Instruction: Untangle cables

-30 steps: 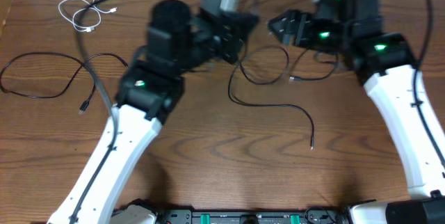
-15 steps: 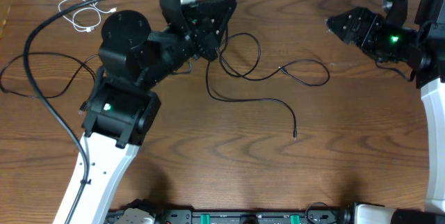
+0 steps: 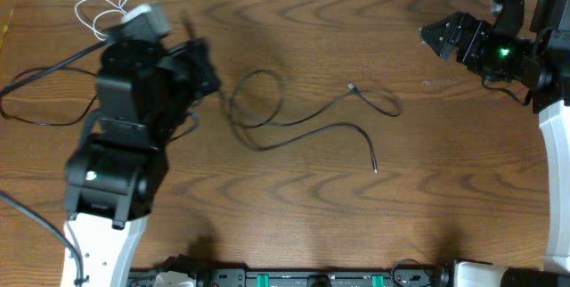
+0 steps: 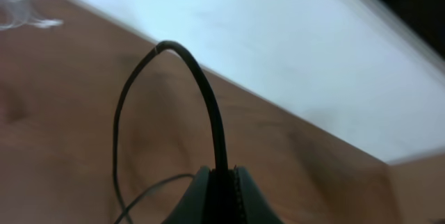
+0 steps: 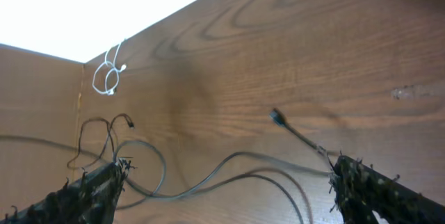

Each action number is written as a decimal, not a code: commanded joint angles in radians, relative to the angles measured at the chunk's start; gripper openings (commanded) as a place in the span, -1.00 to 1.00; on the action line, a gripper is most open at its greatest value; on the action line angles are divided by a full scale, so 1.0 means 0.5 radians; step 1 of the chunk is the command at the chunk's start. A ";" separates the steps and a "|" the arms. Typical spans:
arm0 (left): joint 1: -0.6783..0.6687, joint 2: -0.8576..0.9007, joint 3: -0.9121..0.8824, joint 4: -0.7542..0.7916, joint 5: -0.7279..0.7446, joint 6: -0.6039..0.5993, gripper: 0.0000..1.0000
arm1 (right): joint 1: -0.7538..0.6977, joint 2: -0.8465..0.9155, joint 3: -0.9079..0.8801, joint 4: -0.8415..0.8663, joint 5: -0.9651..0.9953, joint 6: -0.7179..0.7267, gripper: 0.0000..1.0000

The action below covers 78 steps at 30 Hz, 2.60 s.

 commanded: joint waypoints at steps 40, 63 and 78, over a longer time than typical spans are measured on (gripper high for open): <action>2.071 0.842 0.032 -0.277 -0.352 -0.051 -0.85 | -0.007 -0.016 0.005 -0.049 0.263 -0.039 0.99; 2.317 1.432 0.032 0.439 -0.816 0.756 -0.85 | -0.005 -0.016 0.005 -0.015 0.299 -0.037 0.99; 2.332 1.505 0.032 0.929 -0.829 0.995 -0.85 | 0.003 -0.016 0.005 -0.033 0.299 0.031 0.99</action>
